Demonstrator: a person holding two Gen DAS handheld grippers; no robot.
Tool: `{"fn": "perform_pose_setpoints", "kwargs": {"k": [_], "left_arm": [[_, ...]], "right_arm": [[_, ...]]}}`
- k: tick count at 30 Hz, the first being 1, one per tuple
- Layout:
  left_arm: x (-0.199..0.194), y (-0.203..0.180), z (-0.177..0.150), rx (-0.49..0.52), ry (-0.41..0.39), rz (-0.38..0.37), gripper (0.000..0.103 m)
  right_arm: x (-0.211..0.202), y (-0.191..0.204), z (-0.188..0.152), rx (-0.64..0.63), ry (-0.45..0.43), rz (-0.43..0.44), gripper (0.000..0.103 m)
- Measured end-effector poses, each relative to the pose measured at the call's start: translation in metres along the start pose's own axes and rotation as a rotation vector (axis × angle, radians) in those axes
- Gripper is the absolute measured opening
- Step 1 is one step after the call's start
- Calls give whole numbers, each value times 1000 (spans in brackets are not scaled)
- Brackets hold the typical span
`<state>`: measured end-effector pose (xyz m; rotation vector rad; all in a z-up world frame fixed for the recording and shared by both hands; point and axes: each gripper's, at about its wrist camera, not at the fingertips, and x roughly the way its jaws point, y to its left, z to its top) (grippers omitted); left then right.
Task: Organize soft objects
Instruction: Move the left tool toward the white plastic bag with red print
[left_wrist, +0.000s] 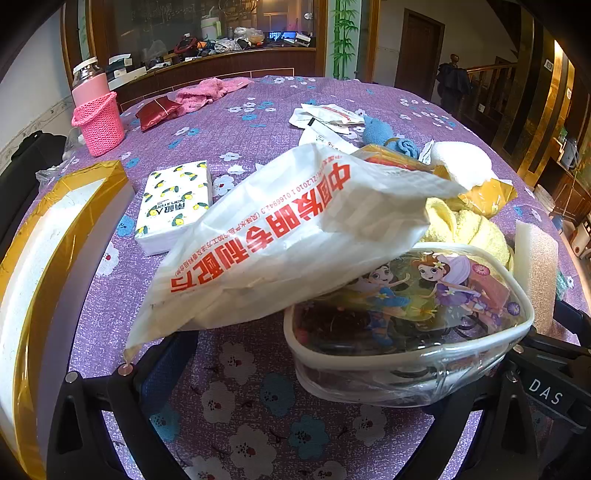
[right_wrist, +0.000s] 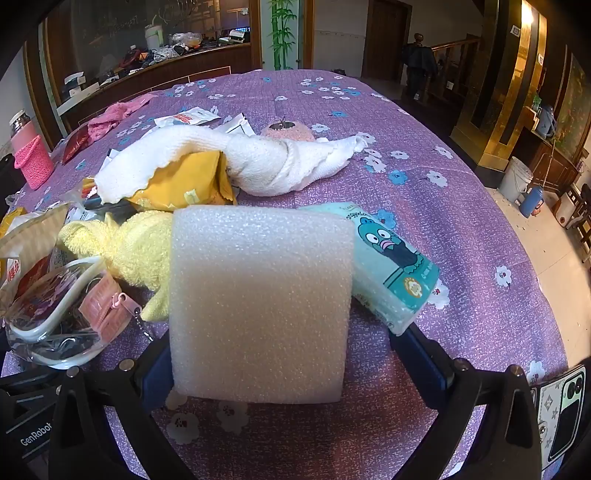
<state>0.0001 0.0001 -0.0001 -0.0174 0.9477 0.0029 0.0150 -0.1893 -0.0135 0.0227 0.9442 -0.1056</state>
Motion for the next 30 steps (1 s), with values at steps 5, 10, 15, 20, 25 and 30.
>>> {"fn": "perform_pose_setpoints", "kwargs": {"k": [5, 10, 15, 20, 25, 30], "left_arm": [[-2, 2, -2, 0, 3, -6, 102], [-13, 10, -13, 74, 56, -63, 102], [-18, 10, -21, 81, 26, -64, 103], [-18, 9, -21, 82, 30, -53, 103], [-19, 9, -22, 79, 28, -60, 103], [-20, 7, -23, 65, 24, -42, 103]], "right_arm": [[0, 0, 0, 3, 0, 2, 102], [-2, 0, 0, 0, 1, 6, 103], [-3, 0, -2, -18, 30, 21, 103], [-5, 0, -4, -26, 68, 18, 103], [-6, 1, -7, -19, 60, 10, 102], [-9, 2, -7, -20, 52, -29, 103]]}}
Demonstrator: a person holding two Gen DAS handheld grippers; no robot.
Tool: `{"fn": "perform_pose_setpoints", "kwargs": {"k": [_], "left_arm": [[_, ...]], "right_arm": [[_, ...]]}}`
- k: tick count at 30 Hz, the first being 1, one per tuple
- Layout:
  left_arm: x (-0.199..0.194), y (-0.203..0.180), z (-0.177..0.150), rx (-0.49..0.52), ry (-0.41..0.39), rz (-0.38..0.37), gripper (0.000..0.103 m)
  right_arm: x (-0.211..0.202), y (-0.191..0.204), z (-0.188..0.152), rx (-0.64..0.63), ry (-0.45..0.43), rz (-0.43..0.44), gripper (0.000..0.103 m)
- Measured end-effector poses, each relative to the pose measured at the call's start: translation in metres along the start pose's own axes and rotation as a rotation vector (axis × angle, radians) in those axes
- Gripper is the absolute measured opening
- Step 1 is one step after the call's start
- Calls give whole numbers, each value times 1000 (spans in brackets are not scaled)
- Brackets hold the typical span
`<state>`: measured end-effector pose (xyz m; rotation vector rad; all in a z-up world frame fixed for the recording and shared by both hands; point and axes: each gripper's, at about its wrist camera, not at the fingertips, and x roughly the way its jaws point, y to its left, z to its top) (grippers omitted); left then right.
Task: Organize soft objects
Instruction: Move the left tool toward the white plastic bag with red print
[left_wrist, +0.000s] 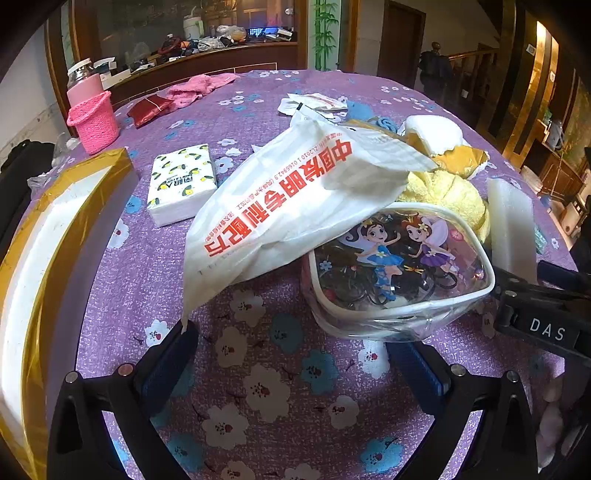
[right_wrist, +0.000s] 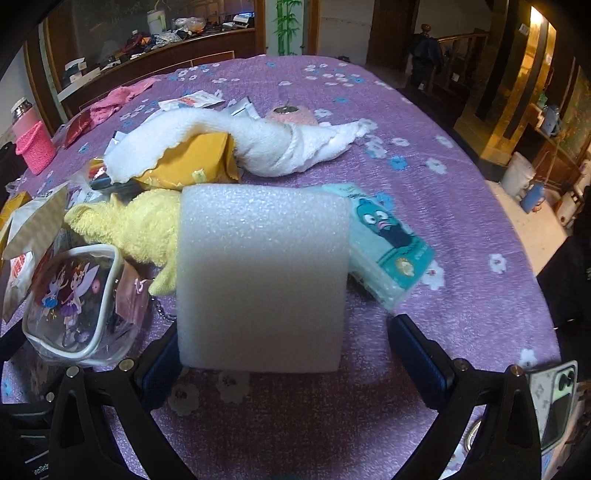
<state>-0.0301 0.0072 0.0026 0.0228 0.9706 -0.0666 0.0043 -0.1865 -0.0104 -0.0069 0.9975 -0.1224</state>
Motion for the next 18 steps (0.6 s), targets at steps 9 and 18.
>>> {"fn": "perform_pose_setpoints", "kwargs": {"k": [9, 18], "left_arm": [[-5, 8, -5, -18, 25, -16, 103], [-2, 5, -3, -5, 33, 5, 103]], "right_arm": [[-80, -9, -12, 82, -364, -121, 103], [-84, -10, 3, 75, -470, -146, 103]]}}
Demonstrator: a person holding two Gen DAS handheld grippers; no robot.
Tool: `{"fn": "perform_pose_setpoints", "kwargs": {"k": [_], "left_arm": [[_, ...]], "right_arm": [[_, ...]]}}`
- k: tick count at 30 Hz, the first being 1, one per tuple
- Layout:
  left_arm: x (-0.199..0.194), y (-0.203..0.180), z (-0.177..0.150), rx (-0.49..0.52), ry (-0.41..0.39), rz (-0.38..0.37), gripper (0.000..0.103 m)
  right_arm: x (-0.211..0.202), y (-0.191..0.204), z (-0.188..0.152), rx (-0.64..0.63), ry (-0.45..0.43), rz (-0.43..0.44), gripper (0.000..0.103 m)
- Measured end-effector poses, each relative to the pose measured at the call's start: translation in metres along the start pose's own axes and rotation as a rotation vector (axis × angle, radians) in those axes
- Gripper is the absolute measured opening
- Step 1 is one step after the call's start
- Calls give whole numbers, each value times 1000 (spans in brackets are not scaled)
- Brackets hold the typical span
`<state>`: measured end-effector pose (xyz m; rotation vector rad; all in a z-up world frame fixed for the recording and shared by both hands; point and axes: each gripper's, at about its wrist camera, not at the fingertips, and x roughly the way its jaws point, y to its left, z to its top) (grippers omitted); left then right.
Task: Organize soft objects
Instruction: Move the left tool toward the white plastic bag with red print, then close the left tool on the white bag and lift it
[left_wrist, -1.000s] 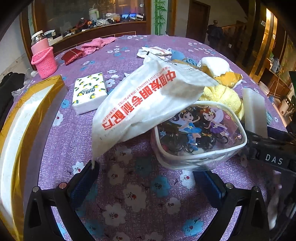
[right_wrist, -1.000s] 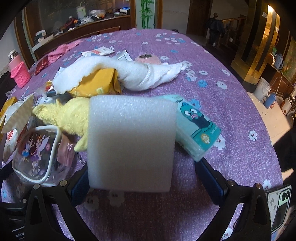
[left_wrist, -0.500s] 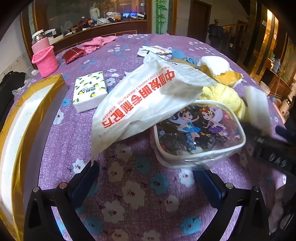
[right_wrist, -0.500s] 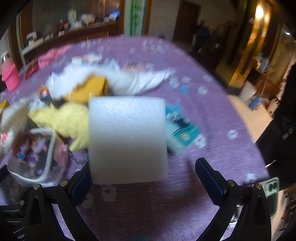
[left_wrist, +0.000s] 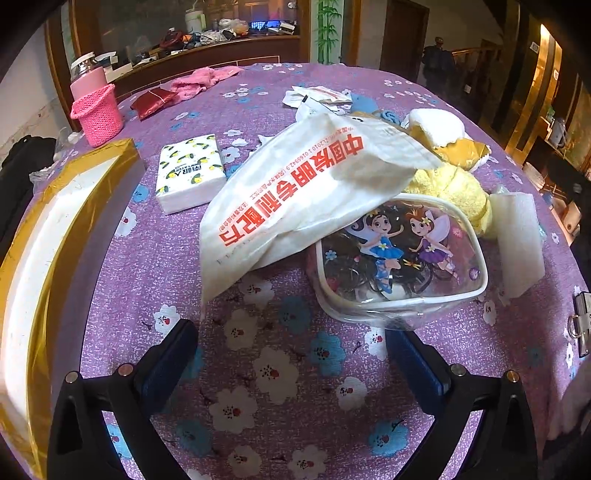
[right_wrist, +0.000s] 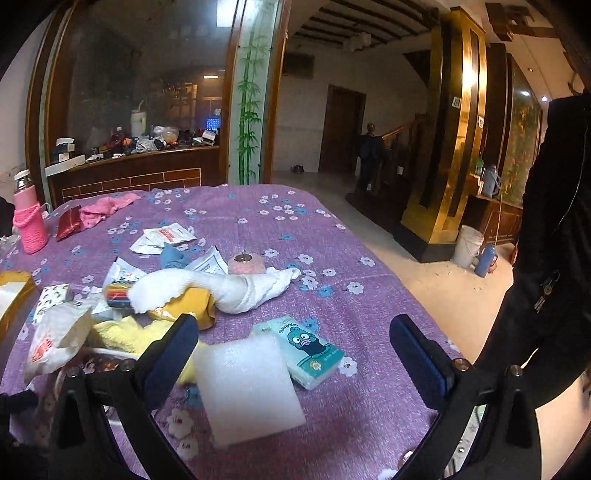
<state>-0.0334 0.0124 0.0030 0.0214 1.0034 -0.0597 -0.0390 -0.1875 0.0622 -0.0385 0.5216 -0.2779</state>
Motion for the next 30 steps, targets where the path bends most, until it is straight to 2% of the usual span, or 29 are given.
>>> {"fn": "perform_pose_setpoints", "kwargs": {"k": [4, 6, 8, 10, 13, 18, 21, 27, 30], "left_arm": [[0, 0, 1, 9, 7, -17, 102], [-5, 3, 1, 4, 19, -70, 98], [-21, 14, 1, -39, -17, -155, 98], [-48, 28, 0, -46, -111, -179, 98], [-77, 52, -2, -46, -207, -171, 99], [-83, 77, 3, -19, -223, -93, 99], [-75, 71, 11, 38, -216, -104, 99], [-49, 21, 37, 320, -210, -100, 99], [-36, 15, 48, 355, -188, -131, 98]], "right_arm": [[13, -6, -8, 28, 23, 12, 103], [13, -10, -10, 42, 29, 39, 103], [12, -12, -12, 49, 24, 53, 103], [14, -10, -14, 47, 45, 71, 103], [17, -11, -14, 56, 64, 101, 103], [18, -13, -14, 78, 83, 140, 103], [20, -16, -15, 93, 96, 152, 103], [25, -16, -17, 105, 121, 157, 103], [27, -19, -16, 117, 127, 156, 103]]}}
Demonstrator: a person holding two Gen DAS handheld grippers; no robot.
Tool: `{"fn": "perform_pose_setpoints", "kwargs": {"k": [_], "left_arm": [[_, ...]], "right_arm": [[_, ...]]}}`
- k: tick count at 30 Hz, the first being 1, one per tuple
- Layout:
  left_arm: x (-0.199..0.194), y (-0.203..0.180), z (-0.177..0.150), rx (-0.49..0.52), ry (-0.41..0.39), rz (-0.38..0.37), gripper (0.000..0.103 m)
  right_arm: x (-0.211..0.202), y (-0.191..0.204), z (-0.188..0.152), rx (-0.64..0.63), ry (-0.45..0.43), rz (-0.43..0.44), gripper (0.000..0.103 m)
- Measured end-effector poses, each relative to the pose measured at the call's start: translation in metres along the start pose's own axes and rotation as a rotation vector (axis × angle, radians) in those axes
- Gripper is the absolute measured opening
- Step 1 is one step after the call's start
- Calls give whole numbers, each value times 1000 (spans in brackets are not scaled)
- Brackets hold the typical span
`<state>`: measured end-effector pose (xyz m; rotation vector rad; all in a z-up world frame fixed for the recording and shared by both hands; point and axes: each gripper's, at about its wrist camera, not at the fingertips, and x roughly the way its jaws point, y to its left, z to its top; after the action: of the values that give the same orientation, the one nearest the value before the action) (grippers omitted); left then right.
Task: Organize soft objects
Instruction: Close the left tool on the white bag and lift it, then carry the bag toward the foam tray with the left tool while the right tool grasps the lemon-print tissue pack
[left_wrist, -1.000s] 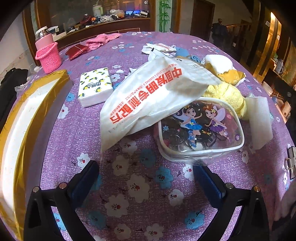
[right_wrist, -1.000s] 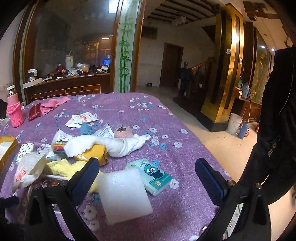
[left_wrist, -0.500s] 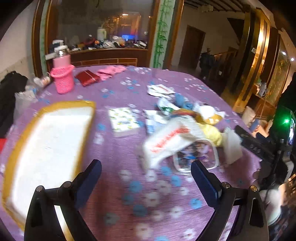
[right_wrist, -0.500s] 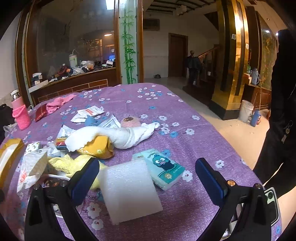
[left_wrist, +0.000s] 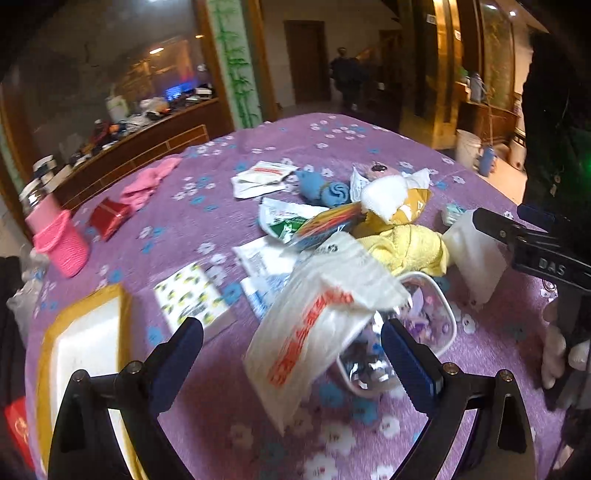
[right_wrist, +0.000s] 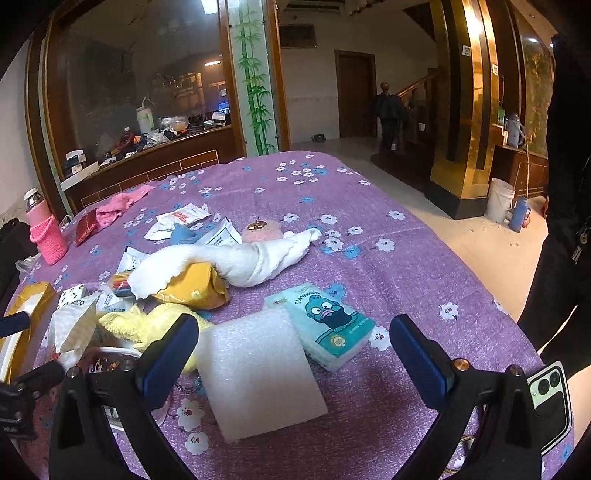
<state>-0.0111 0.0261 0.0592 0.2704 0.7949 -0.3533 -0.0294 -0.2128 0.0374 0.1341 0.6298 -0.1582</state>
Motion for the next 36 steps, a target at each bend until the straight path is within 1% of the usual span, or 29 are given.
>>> {"fn": "perform_pose_setpoints", "kwargs": {"k": [2, 5, 6, 7, 8, 9, 10, 12, 15, 17, 20, 23, 27, 31, 33, 35, 36], "left_arm": [[7, -1, 4, 20, 3, -26, 98], [18, -4, 7, 50, 16, -87, 98], [24, -5, 9, 52, 31, -111, 98], [28, -5, 10, 50, 38, -123, 89], [31, -6, 10, 45, 42, -134, 76], [34, -6, 10, 35, 53, -147, 57], [36, -6, 10, 18, 70, -166, 53], [32, 1, 11, -46, 67, -195, 46], [17, 8, 9, -109, 38, -231, 46], [4, 10, 6, -133, 9, -234, 46], [-28, 15, 0, -186, -59, -244, 46], [-60, 19, -9, -209, -125, -212, 46], [-112, 24, -29, -255, -218, -161, 46], [-141, 35, -50, -316, -262, -134, 46], [-149, 41, -59, -338, -269, -126, 46], [-158, 48, -66, -348, -275, -118, 46], [-162, 52, -70, -348, -277, -100, 46]], "right_arm": [[2, -2, 0, 8, 12, 5, 103], [7, -2, 0, 8, 33, 11, 103], [7, -1, 0, 6, 34, 12, 103], [8, -1, 0, 4, 34, 13, 103], [7, 0, 0, 2, 32, 13, 103], [7, 0, 0, 2, 31, 13, 103], [7, 0, 0, 3, 32, 13, 103], [7, 0, 0, 4, 34, 14, 103], [7, 1, 0, 2, 38, 13, 103], [7, 0, 0, 0, 39, 13, 103], [8, 0, 0, 3, 41, 14, 103], [9, 1, 0, 0, 43, 13, 103], [12, 0, -1, 2, 49, 18, 103], [12, -5, -1, 30, 52, 38, 103], [7, -8, 1, 46, 45, 70, 103], [-10, -6, 5, 34, 21, 92, 103], [-16, -4, 7, 21, 13, 100, 103]]}}
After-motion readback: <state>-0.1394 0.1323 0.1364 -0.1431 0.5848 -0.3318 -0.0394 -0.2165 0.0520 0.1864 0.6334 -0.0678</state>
